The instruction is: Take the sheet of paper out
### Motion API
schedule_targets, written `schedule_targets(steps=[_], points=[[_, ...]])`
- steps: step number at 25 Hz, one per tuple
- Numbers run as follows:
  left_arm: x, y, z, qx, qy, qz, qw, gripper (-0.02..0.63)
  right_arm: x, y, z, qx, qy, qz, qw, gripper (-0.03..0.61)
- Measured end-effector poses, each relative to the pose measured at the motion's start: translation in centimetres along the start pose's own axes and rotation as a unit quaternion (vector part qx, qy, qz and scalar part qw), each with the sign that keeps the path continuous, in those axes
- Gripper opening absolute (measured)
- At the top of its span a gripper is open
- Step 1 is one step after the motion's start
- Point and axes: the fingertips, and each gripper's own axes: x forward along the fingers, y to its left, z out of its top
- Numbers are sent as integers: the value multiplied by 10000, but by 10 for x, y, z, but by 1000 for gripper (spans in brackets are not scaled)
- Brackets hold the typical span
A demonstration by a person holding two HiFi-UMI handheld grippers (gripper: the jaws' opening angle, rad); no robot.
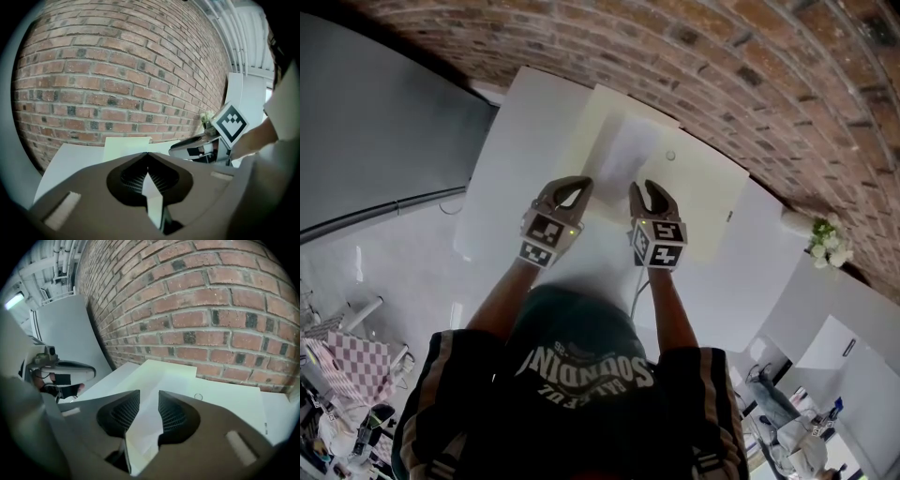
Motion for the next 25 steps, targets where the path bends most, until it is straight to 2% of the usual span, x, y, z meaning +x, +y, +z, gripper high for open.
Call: schedule_targets(steps=[8,19,25], points=[[-6,6,-9,-100,69,90,9999,11,25,-18,-21,155,587,-19,9982,129],[-18,15,-18,-192,149,247,9994,11,61,-37,-47,243,1533,80,9878,138],[-24,20,-24,-251,186,340,9989,11,80,-45,-57,265,1867,74,9820,138]])
